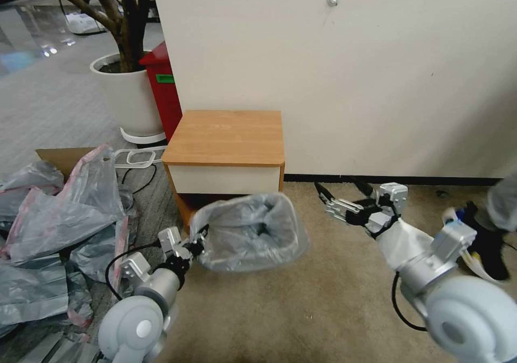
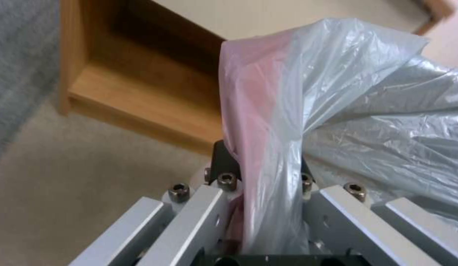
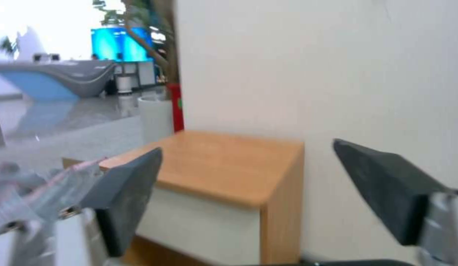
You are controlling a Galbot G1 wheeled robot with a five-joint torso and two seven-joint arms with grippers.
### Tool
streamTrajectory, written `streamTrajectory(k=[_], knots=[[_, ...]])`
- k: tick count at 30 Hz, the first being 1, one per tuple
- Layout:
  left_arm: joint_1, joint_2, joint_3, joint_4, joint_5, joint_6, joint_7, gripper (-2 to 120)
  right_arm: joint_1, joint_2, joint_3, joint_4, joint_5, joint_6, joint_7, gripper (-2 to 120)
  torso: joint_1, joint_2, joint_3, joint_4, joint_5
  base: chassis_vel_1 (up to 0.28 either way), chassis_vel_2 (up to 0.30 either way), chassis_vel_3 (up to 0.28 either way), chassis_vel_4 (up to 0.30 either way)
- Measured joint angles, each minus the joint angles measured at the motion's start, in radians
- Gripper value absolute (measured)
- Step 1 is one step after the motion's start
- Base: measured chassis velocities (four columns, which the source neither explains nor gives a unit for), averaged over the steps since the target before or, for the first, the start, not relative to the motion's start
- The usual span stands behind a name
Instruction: Pick up the garbage bag from the table and place it over the trash can.
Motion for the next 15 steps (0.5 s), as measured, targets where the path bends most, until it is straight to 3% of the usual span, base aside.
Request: streamTrajectory(k=[2, 4, 7, 8, 10, 12, 14, 15], knots=[[0.007, 0.005, 0.016, -0.019, 0.047, 0.022, 0.000, 5, 0.029, -0.029, -0.059, -0.006, -0.113, 0.024, -0.024, 78, 0.000, 0.000, 0.000, 0.0000, -0.0001, 0.000, 0.000, 0.000, 0.000], [0.008, 0.005, 0.019, -0.023, 0.056, 0.025, 0.000, 5, 0.038, -0.038, -0.075, -0.007, -0.129, 0.022, -0.026, 76, 0.000, 0.000, 0.000, 0.0000, -0.0001, 0.000, 0.000, 0.000, 0.000], [0.019, 0.003, 0.036, -0.038, 0.136, 0.030, 0.003, 5, 0.100, -0.090, -0.179, -0.017, -0.221, -0.030, -0.032, 61, 0.000, 0.000, 0.000, 0.0000, 0.0000, 0.000, 0.000, 0.000, 0.000], [0.019, 0.003, 0.036, -0.038, 0.136, 0.030, 0.003, 5, 0.100, -0.090, -0.179, -0.017, -0.221, -0.030, -0.032, 61, 0.000, 0.000, 0.000, 0.0000, 0.0000, 0.000, 0.000, 0.000, 0.000], [0.026, -0.001, 0.044, -0.041, 0.179, 0.030, 0.007, 5, 0.138, -0.115, -0.233, -0.025, -0.258, -0.073, -0.033, 54, 0.000, 0.000, 0.000, 0.0002, 0.0000, 0.000, 0.000, 0.000, 0.000], [0.035, -0.009, 0.057, -0.042, 0.276, 0.028, 0.014, 5, 0.201, -0.160, -0.323, -0.032, -0.285, -0.181, -0.035, 42, 0.000, 0.000, 0.000, 0.0001, 0.0001, 0.000, 0.000, 0.000, 0.000], [0.036, -0.010, 0.058, -0.042, 0.282, 0.027, 0.014, 5, 0.205, -0.164, -0.329, -0.032, -0.285, -0.188, -0.035, 41, 0.000, 0.000, 0.000, 0.0001, 0.0001, 0.000, 0.000, 0.000, 0.000], [0.041, -0.015, 0.067, -0.042, 0.332, 0.024, 0.016, 5, 0.241, -0.203, -0.379, -0.034, -0.269, -0.256, -0.042, 32, 0.000, 0.000, 0.000, 0.0002, -0.0001, 0.000, 0.000, 0.000, 0.000]])
